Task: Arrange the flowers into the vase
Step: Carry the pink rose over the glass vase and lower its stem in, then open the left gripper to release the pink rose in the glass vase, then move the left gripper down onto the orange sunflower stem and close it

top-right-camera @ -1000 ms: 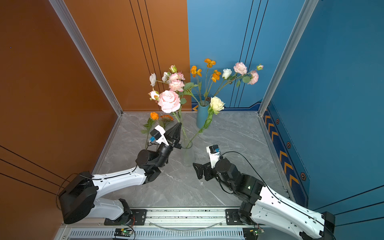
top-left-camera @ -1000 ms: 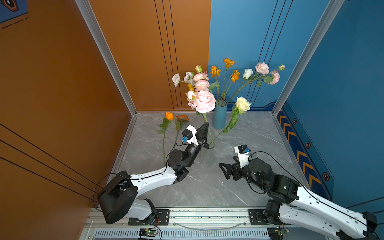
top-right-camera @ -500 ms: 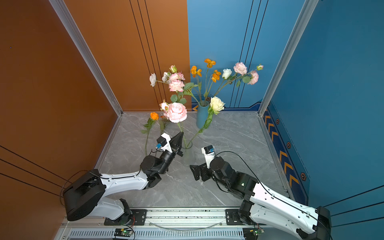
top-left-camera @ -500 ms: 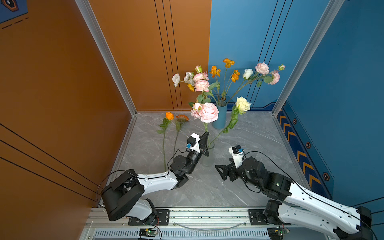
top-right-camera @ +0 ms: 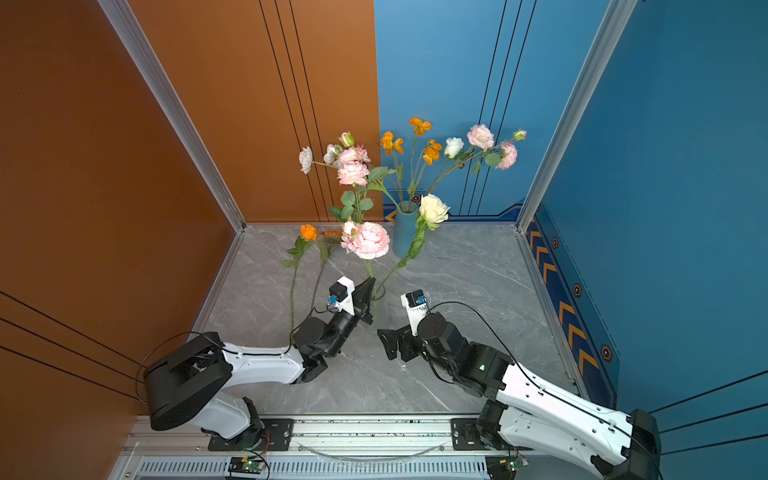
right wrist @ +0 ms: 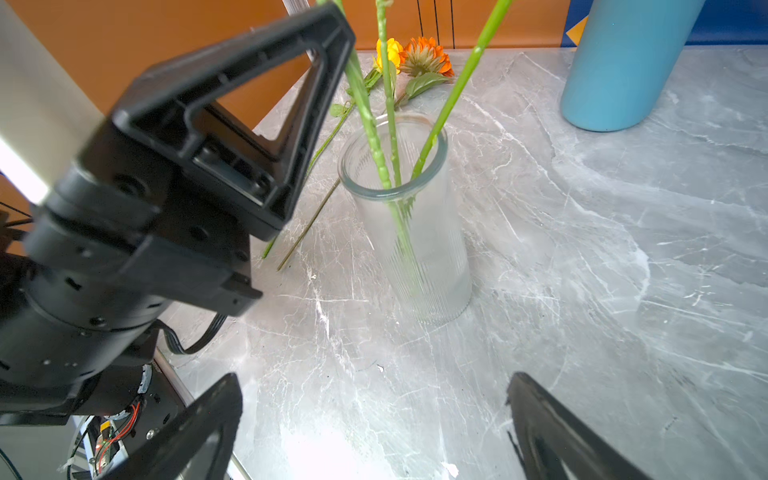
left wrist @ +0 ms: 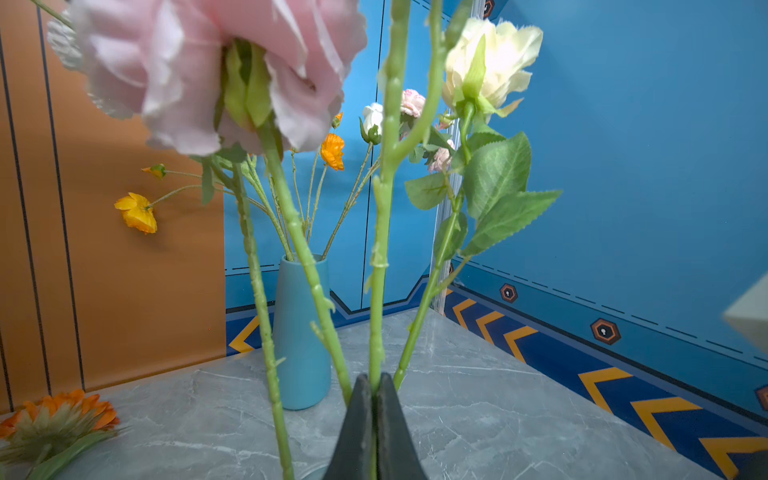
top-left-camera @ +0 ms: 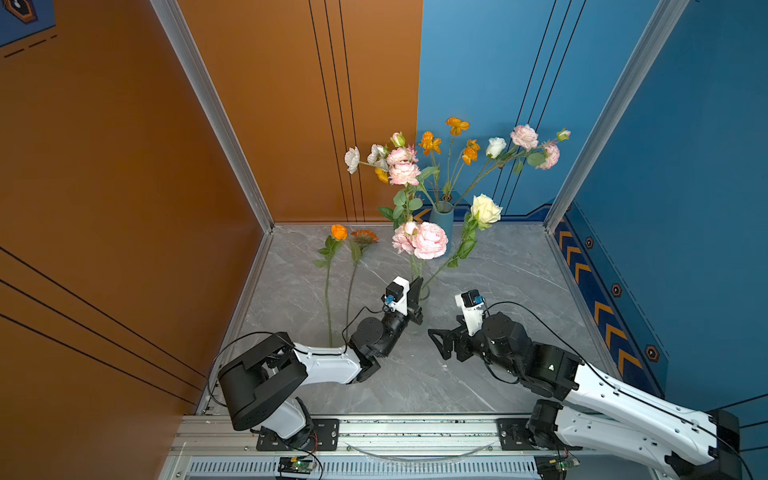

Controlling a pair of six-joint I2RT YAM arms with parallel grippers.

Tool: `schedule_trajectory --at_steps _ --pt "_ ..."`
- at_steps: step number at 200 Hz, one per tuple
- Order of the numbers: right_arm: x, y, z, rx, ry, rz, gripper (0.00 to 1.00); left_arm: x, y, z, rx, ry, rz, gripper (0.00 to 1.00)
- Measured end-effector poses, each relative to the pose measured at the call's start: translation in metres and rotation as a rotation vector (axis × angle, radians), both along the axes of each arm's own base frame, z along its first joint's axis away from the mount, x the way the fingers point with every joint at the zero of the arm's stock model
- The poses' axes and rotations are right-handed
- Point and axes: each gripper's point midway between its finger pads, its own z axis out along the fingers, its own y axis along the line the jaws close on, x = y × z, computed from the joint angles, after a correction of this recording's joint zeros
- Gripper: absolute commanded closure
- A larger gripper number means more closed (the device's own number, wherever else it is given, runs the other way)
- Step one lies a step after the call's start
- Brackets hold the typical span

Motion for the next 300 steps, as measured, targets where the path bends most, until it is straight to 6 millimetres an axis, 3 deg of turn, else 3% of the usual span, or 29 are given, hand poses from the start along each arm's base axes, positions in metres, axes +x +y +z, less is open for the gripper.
schedule_trajectory --at_steps 26,75,151,215,251,274,300 --pt "0.000 0.000 0.000 0.000 0.000 0.000 0.00 -0.004 -0.007 -0.008 0.035 0.001 0.005 0.91" --pt "0.001 0.001 0.000 0.002 -0.001 0.000 0.00 -0.004 -0.004 -0.009 0.060 -0.007 0.050 0.52" --pt "0.002 0.004 -0.001 0.007 -0.003 0.001 0.00 -0.010 0.010 -0.003 0.057 -0.021 0.073 0.34" --pt "-0.005 -0.008 0.000 0.038 -0.021 -0.005 0.00 -0.031 0.048 0.045 0.037 -0.044 0.077 0.24" --pt "-0.006 -0.010 0.004 0.049 -0.032 -0.005 0.00 -0.009 0.085 0.070 0.110 0.063 0.157 0.24" --pt "-0.009 -0.003 -0.001 0.037 -0.025 0.015 0.00 0.010 0.121 0.058 0.152 0.173 0.241 0.26" --pt "-0.014 0.010 -0.011 0.011 -0.009 0.050 0.00 0.037 0.161 0.013 0.201 0.381 0.319 0.30"
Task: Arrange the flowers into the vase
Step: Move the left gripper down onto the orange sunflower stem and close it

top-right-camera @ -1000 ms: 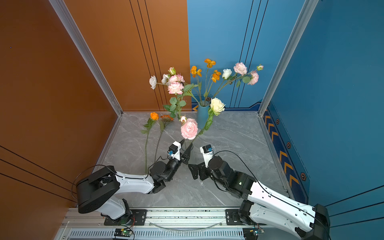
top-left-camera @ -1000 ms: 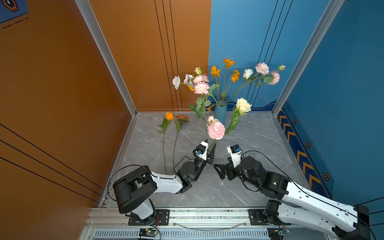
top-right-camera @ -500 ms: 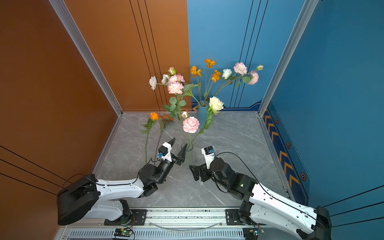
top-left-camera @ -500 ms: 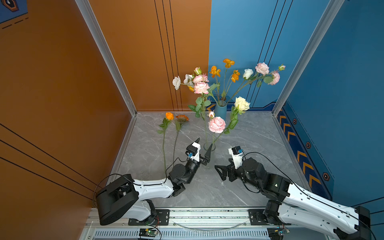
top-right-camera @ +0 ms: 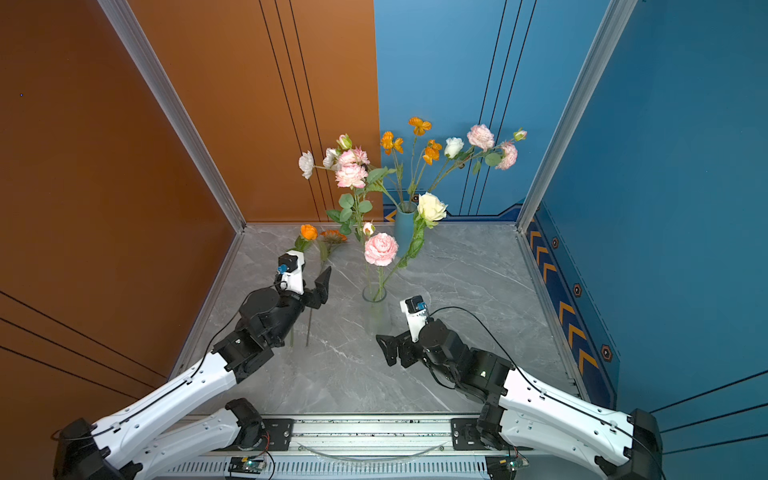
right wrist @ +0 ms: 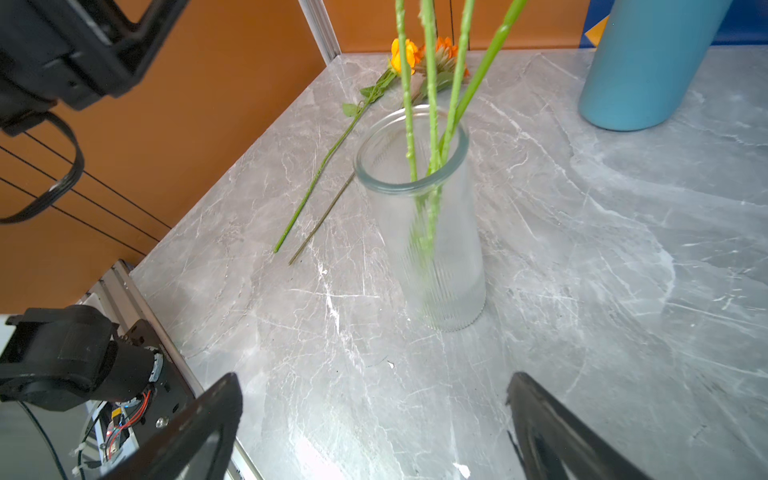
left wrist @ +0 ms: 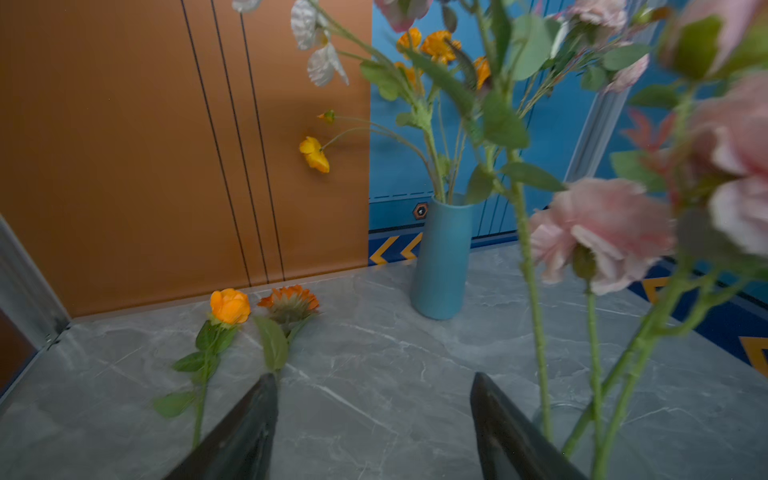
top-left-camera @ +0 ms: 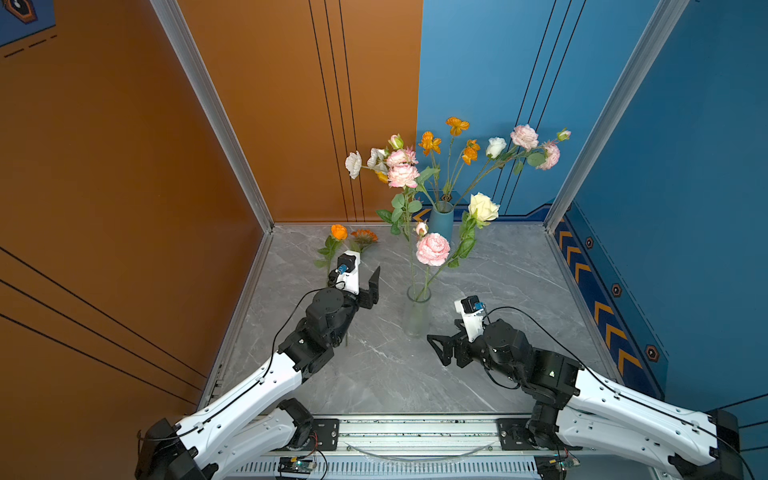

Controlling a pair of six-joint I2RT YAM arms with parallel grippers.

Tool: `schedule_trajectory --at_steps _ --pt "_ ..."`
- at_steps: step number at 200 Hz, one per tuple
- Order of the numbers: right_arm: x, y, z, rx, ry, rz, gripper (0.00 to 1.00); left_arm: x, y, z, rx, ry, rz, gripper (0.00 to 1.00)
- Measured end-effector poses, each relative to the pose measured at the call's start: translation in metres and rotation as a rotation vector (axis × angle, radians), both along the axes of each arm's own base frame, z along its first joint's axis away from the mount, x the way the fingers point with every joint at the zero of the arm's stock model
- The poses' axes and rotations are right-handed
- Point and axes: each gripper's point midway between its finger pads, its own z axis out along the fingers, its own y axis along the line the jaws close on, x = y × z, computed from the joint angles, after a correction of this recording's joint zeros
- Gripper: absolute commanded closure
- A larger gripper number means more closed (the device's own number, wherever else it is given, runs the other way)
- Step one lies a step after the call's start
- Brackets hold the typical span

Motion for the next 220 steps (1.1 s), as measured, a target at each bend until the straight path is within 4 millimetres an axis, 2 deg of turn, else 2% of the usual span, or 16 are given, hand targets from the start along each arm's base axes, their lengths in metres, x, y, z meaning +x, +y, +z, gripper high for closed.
schedule_trajectory --at_steps 19,31,37,51,71,92,105,120,166,184,220 --pt "-0.004 0.013 -0.006 -0.016 0.007 0.031 0.00 0.032 0.030 -0.039 0.007 0.202 0.070 0.35" --pt "-0.007 0.023 -0.010 -0.025 0.009 0.051 0.00 0.053 0.042 -0.066 -0.001 0.338 0.099 0.46" --pt "-0.008 0.027 -0.011 -0.030 0.011 0.059 0.00 0.062 0.046 -0.082 -0.009 0.407 0.108 0.48" --pt "-0.010 0.039 -0.014 -0.032 0.009 0.077 0.00 0.077 0.050 -0.119 -0.023 0.537 0.118 0.50" --pt "-0.014 0.057 -0.017 -0.018 0.012 0.104 0.00 0.085 0.050 -0.171 -0.012 0.677 0.133 0.53" --pt "-0.018 0.077 -0.019 -0.013 0.018 0.130 0.00 0.096 0.048 -0.207 0.005 0.763 0.143 0.56" --pt "-0.019 0.086 -0.019 -0.016 0.020 0.142 0.00 0.113 0.046 -0.216 0.014 0.778 0.146 0.57" --pt "-0.020 0.092 -0.017 -0.010 0.017 0.150 0.00 0.133 0.044 -0.215 0.017 0.764 0.146 0.58" --pt "-0.012 0.093 -0.015 0.010 0.018 0.140 0.00 0.178 0.046 -0.210 0.034 0.737 0.167 0.65" --pt "-0.008 0.094 -0.019 0.004 0.027 0.137 0.00 0.181 0.052 -0.219 0.043 0.760 0.178 0.68" --pt "-0.004 0.097 -0.025 -0.006 0.049 0.144 0.00 0.173 0.060 -0.246 0.062 0.839 0.194 0.70"
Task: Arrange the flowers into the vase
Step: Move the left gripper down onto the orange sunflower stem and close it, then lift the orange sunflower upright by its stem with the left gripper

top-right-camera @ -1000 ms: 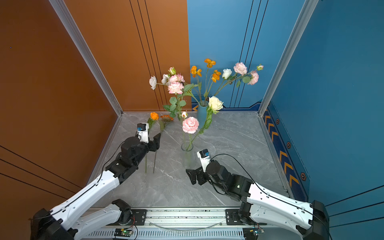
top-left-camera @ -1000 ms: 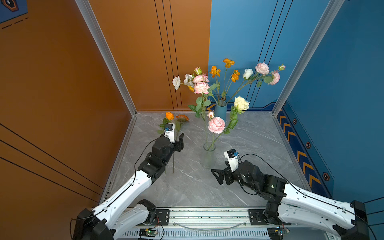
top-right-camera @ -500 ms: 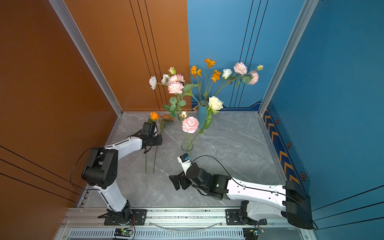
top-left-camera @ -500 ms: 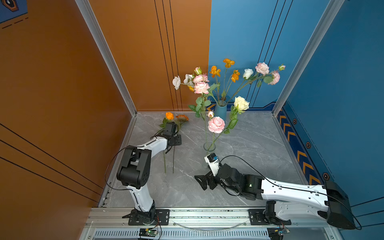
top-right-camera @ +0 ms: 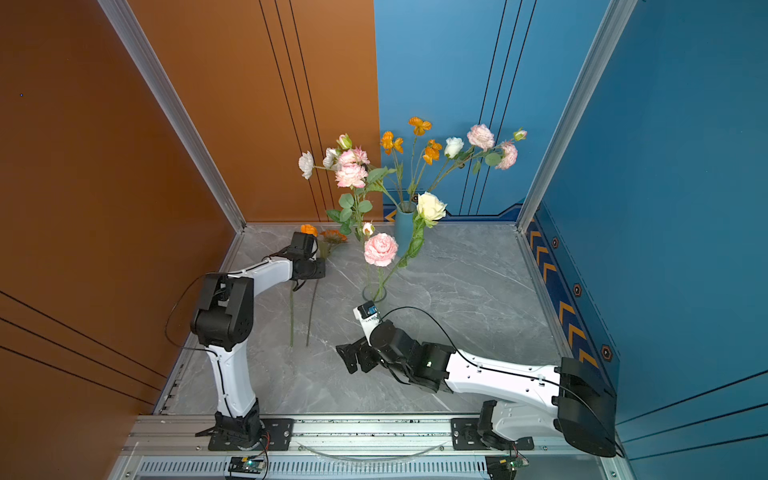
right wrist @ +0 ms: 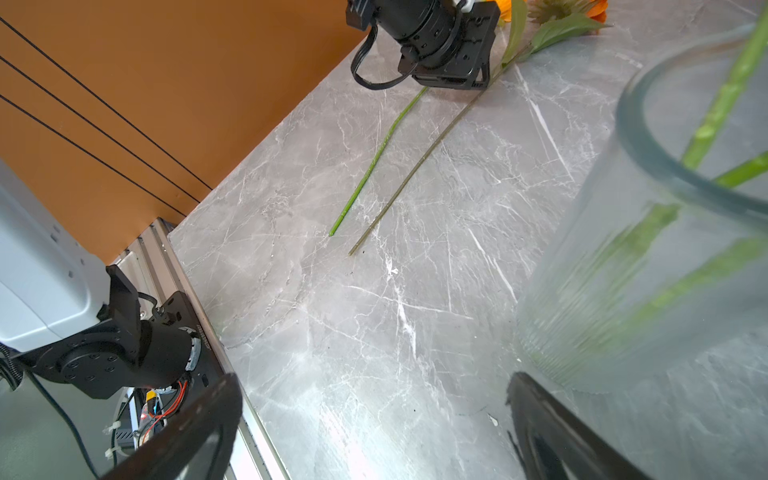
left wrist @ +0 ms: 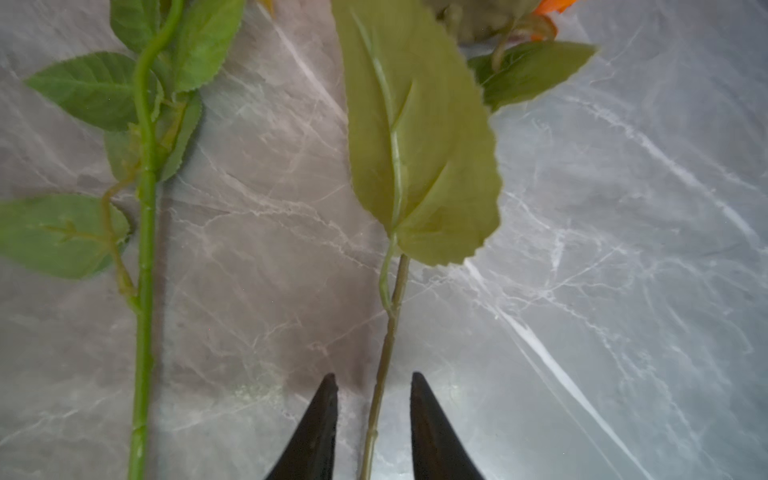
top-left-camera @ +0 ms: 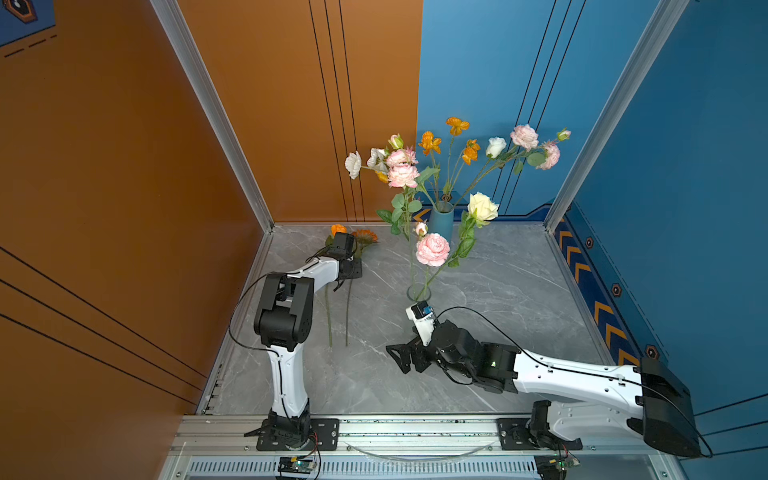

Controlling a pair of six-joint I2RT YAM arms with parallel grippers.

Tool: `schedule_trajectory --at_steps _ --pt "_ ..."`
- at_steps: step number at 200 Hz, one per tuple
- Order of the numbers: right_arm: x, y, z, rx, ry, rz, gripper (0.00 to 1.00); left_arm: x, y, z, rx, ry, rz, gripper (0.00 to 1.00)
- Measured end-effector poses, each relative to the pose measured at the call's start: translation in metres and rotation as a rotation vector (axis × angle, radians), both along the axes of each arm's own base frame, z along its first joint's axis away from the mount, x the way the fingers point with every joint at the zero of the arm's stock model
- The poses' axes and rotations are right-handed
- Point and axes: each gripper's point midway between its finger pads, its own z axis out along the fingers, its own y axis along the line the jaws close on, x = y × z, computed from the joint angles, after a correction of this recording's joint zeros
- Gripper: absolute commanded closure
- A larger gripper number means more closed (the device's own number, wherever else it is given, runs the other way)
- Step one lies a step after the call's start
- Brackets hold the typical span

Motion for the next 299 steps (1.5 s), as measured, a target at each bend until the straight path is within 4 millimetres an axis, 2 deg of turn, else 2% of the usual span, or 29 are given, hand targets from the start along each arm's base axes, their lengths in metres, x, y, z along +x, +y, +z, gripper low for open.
schedule_trajectory --at_steps 27,51,80,97,108,154,184,203,265,299 --pt "0.002 0.004 -0.002 0.001 0.009 0.005 0.00 -0.003 0.000 -0.011 0.005 0.034 0.000 0.73" --pt "0.002 0.005 -0.004 -0.001 0.017 0.013 0.00 -0.003 -0.001 -0.012 0.001 0.038 -0.003 0.76" --pt "0.001 0.007 -0.002 0.007 0.018 0.021 0.00 -0.002 -0.002 -0.012 -0.002 0.047 0.001 0.85" --pt "0.001 0.008 -0.001 0.012 0.016 0.021 0.00 -0.003 -0.002 -0.013 0.002 0.052 -0.002 0.97" --pt "0.001 0.008 -0.001 0.016 0.015 0.021 0.00 -0.003 -0.003 -0.013 0.003 0.053 0.000 1.00" --pt "0.001 0.008 0.000 0.017 0.016 0.019 0.00 -0.008 -0.004 -0.013 0.004 0.055 -0.003 1.00" --pt "0.000 0.007 0.004 0.031 0.014 0.017 0.00 -0.027 -0.005 -0.009 -0.007 0.071 -0.013 1.00" --pt "-0.003 0.005 0.009 0.048 0.011 0.019 0.00 -0.039 -0.008 0.007 -0.026 0.052 -0.017 1.00" --pt "-0.012 -0.007 0.030 0.095 -0.027 0.006 0.00 -0.084 -0.006 0.106 -0.117 -0.163 0.007 1.00" --pt "-0.024 -0.017 0.042 0.122 -0.053 -0.002 0.00 -0.115 -0.001 0.142 -0.146 -0.266 0.037 1.00"
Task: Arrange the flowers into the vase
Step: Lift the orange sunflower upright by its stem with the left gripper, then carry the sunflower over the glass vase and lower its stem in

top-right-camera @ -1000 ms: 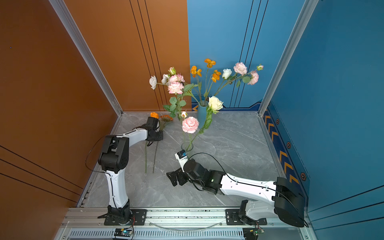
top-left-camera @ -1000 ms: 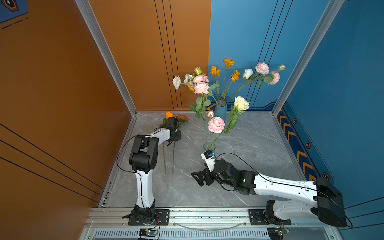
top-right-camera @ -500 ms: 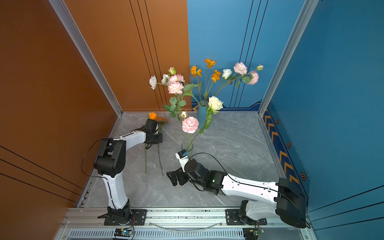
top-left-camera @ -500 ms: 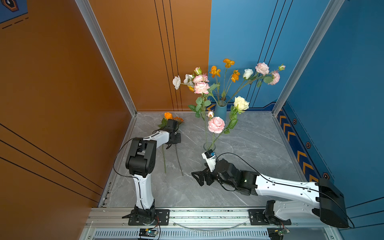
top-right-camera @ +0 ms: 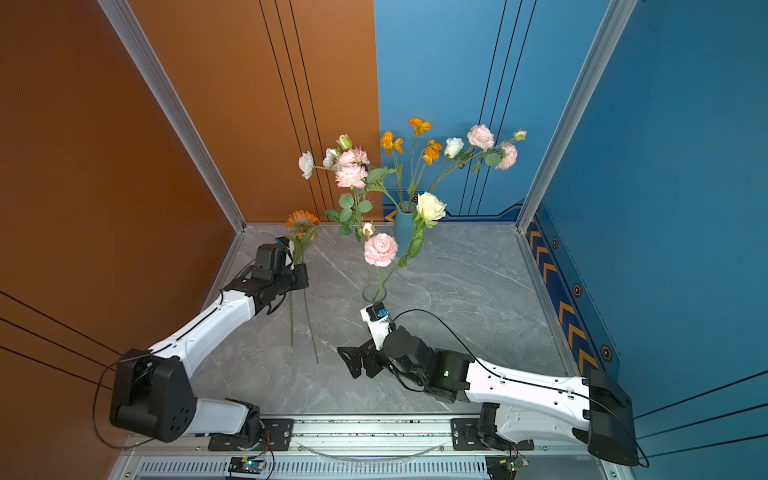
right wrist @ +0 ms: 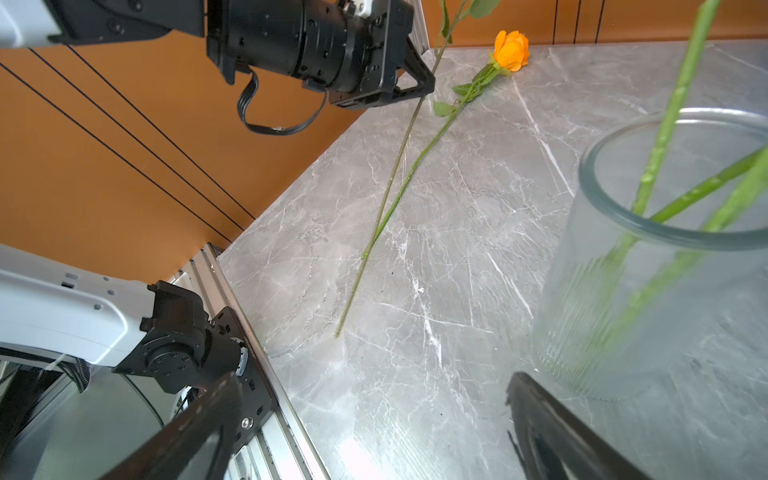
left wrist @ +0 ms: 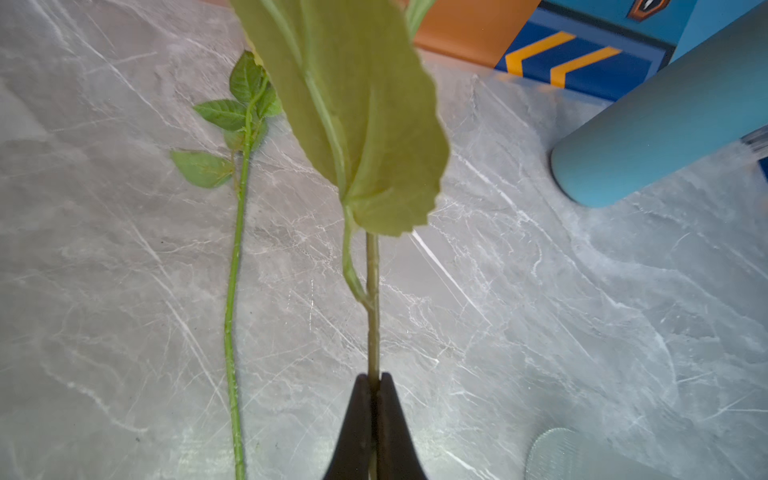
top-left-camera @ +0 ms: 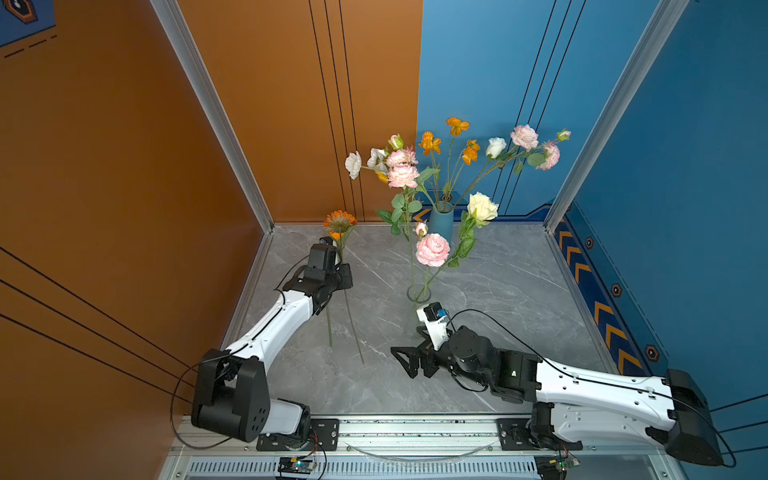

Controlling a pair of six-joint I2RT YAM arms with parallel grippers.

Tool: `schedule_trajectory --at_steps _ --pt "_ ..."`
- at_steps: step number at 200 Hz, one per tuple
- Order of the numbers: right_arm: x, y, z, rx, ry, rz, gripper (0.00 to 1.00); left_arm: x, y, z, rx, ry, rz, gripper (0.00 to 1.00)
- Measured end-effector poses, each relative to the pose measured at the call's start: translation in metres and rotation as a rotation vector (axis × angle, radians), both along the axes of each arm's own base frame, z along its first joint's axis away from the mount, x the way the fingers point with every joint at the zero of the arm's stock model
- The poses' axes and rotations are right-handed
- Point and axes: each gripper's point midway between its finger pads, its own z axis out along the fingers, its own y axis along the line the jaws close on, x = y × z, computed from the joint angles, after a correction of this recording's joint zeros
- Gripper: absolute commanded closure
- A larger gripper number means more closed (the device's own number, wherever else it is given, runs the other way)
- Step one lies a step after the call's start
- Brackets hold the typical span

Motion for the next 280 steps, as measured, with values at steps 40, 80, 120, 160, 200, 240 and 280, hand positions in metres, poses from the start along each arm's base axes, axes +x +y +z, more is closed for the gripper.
schedule_trajectory --at_steps 40,80,120,160,200,240,280 --pt "-0.004 -0.022 0.008 0.006 -0.021 -0.043 0.00 -0.031 -0.006 0.054 -0.004 -0.154 0.022 1.00" --pt "-0.004 -0.047 0.025 0.044 -0.046 -0.093 0.00 -0.071 -0.010 0.115 0.005 -0.355 0.033 1.00" --pt "-0.001 -0.072 0.028 0.035 -0.066 -0.156 0.00 -0.110 -0.017 0.159 -0.011 -0.511 0.023 1.00" --pt "0.004 -0.097 0.029 0.011 -0.082 -0.217 0.00 -0.133 -0.047 0.203 -0.114 -0.707 -0.057 1.00" --pt "0.010 -0.117 0.036 0.036 -0.090 -0.268 0.00 -0.151 -0.085 0.232 -0.209 -0.930 -0.166 1.00" --pt "0.015 -0.123 0.030 0.021 -0.084 -0.292 0.00 -0.162 -0.116 0.264 -0.270 -1.163 -0.250 1.00" --pt "0.017 -0.120 0.024 0.002 -0.071 -0.287 0.00 -0.163 -0.121 0.289 -0.276 -1.334 -0.190 1.00"
